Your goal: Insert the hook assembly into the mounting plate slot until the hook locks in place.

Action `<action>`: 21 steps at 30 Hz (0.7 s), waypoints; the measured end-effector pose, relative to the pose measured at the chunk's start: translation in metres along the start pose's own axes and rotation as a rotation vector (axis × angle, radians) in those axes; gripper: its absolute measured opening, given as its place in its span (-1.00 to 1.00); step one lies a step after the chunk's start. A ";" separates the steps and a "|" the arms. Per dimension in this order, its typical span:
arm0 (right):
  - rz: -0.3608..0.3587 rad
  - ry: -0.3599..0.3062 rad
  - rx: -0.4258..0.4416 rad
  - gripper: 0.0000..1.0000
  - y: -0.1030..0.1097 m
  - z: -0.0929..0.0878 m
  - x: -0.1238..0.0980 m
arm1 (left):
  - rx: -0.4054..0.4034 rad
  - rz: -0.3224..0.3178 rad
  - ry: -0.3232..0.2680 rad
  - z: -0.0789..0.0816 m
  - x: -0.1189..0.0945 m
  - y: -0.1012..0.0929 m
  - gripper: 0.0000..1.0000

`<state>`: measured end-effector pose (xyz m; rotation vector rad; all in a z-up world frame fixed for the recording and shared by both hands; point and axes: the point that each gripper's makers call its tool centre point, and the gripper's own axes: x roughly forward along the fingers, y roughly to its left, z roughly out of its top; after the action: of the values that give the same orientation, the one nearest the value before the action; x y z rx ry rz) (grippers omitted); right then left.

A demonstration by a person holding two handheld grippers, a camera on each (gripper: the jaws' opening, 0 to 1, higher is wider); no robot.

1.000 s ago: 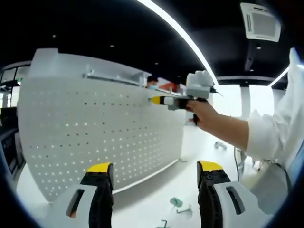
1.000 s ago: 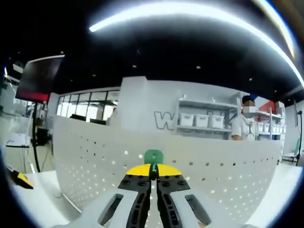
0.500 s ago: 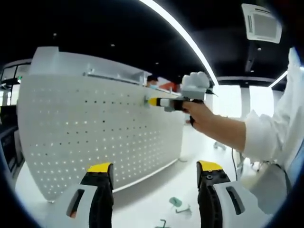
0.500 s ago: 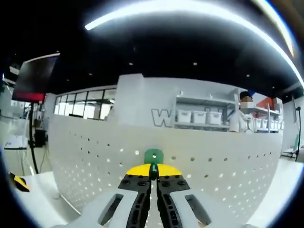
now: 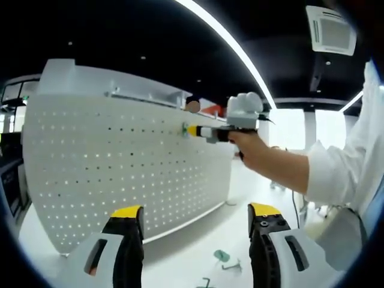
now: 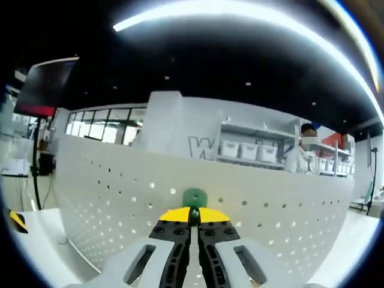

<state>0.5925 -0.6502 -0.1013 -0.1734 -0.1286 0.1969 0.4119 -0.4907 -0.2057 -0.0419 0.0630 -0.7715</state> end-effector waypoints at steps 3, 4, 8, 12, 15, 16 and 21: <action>-0.007 0.006 0.008 -0.98 -0.001 -0.001 0.001 | 0.000 0.001 -0.002 0.001 0.000 0.000 0.44; -0.007 0.005 0.007 -0.98 -0.001 -0.001 0.001 | 0.000 0.001 -0.004 0.001 -0.001 0.001 0.44; -0.008 0.006 0.006 -0.98 -0.001 -0.001 0.001 | 0.001 0.002 -0.005 0.001 -0.001 0.001 0.44; -0.004 0.007 -0.022 -0.98 0.000 -0.001 0.000 | 0.002 0.000 -0.004 0.001 -0.001 0.000 0.43; -0.006 0.009 -0.036 -0.98 0.000 -0.002 0.000 | 0.004 0.000 -0.007 0.002 -0.001 0.000 0.43; -0.007 0.011 -0.039 -0.98 0.000 -0.002 0.000 | 0.004 0.001 -0.009 0.002 -0.001 0.000 0.43; -0.003 0.022 -0.038 -0.95 0.001 -0.005 -0.001 | 0.007 0.006 -0.013 0.004 -0.003 0.001 0.43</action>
<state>0.5920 -0.6505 -0.1063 -0.2135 -0.1112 0.1896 0.4111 -0.4876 -0.2020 -0.0397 0.0478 -0.7656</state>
